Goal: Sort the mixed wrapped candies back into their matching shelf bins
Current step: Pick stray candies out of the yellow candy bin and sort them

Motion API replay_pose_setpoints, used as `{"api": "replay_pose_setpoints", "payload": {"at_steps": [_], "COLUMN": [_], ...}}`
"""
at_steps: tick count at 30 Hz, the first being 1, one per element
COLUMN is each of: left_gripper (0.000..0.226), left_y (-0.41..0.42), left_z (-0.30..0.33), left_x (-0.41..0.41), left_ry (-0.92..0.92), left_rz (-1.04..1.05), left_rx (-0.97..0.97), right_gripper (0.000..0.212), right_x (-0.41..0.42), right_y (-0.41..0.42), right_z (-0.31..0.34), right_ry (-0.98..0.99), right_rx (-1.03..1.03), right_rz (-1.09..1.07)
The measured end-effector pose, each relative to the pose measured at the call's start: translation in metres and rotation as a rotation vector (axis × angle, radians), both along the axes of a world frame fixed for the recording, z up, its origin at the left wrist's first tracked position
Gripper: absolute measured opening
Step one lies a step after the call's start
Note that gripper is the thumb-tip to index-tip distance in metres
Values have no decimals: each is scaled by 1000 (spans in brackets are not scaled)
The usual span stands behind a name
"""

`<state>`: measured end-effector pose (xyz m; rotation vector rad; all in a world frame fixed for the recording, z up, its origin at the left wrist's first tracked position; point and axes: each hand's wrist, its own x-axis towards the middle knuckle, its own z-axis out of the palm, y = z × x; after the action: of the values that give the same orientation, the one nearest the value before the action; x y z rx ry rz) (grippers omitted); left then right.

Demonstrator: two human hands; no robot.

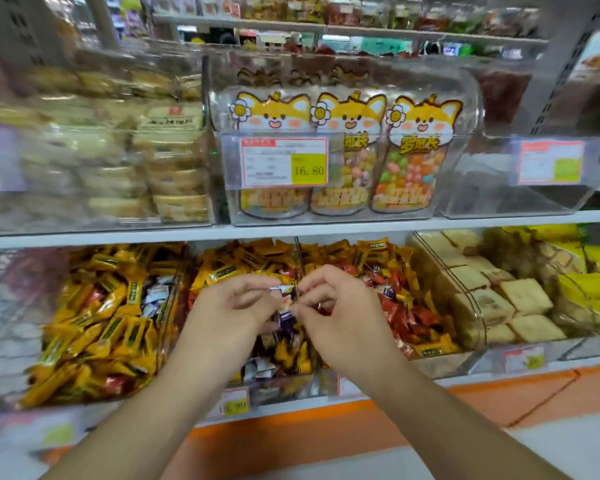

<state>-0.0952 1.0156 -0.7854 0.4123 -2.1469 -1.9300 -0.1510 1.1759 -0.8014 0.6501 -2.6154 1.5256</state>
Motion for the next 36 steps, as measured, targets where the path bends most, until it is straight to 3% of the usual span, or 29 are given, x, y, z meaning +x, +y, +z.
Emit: {"api": "replay_pose_setpoints", "payload": {"at_steps": [4, 8, 15, 20, 26, 31, 36], "left_gripper": [23, 46, 55, 60, 58, 57, 57], "left_y": [-24, -23, 21, 36, 35, 33, 33], "left_z": [-1, -9, -23, -27, -27, -32, -35], "left_x": [1, 1, -15, -25, -27, -30, -29], "left_ry": [-87, -71, 52, 77, 80, 62, 60], "left_rz": [13, -146, -404, -384, -385, -397, -410], "left_rx": [-598, -845, -916, -965, -993, -990, -973], "right_gripper": [19, 18, 17, 8, 43, 43, 32], "right_x": [-1, -20, -79, -106, -122, -123, -124], "right_y": [-5, 22, 102, 111, 105, 105, 108], "right_z": [-4, 0, -18, -32, -37, -33, -37], "right_ry": [104, 162, 92, 33, 12, -41, -94], "right_rx": [157, 205, 335, 435, 631, 635, 473], "right_rz": [25, -69, -303, -244, -222, -210, -255]}}
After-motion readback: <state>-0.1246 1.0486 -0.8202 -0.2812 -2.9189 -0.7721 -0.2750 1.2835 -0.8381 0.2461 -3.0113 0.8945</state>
